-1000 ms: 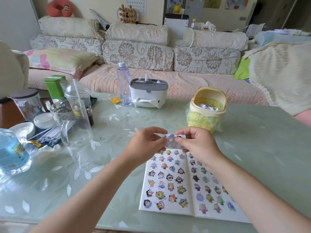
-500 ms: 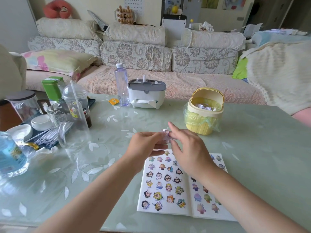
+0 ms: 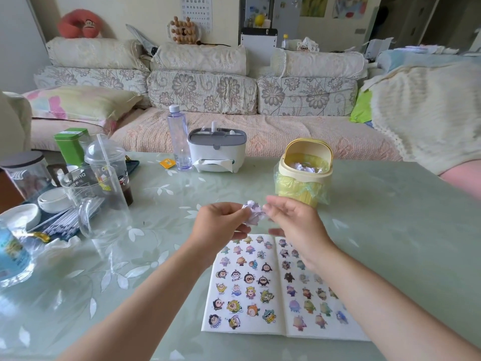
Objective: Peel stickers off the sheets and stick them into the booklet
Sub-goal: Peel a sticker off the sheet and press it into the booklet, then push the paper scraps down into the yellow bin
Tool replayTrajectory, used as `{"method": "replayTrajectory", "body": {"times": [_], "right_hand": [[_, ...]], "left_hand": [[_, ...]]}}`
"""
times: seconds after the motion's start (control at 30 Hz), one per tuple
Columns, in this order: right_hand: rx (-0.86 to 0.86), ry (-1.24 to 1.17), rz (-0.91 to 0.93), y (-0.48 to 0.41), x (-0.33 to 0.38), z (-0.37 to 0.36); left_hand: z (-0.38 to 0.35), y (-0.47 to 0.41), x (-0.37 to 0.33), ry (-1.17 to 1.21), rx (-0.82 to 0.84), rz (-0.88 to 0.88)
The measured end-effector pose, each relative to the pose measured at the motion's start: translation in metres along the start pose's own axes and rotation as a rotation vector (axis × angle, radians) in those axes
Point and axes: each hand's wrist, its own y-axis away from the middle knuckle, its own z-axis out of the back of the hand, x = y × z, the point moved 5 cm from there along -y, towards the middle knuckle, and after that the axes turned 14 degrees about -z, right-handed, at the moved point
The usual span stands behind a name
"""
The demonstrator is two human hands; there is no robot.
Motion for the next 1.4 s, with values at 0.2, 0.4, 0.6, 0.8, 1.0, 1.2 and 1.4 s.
{"method": "replayTrajectory", "body": {"times": [0.2,0.4,0.6,0.8,1.0,1.2,1.4], "right_hand": [[0.123,-0.156,-0.196,0.002,-0.009,0.006],[-0.028,-0.17,-0.158,-0.005,-0.011,0.028],[-0.058,-0.013,-0.061,-0.015,-0.009,0.043],[-0.136,-0.01,-0.047,-0.027,-0.002,0.057],[-0.436,0.094,0.104,-0.07,0.024,0.102],[-0.688,0.535,0.51,-0.111,0.075,0.13],[-0.388,0.932,0.402,-0.16,0.057,0.099]], "left_hand": [[-0.013,0.001,-0.008,-0.497,0.095,-0.312],[-0.036,0.004,-0.005,-0.481,0.168,-0.321],[-0.053,-0.011,0.011,-0.016,0.103,0.021],[-0.072,-0.047,0.004,-0.198,0.092,-0.133],[-0.1,-0.103,-0.015,-0.387,0.258,-0.308],[-0.112,-0.15,-0.028,-0.855,0.274,-0.673],[-0.116,-0.166,0.0,-0.787,0.262,-0.435]]}}
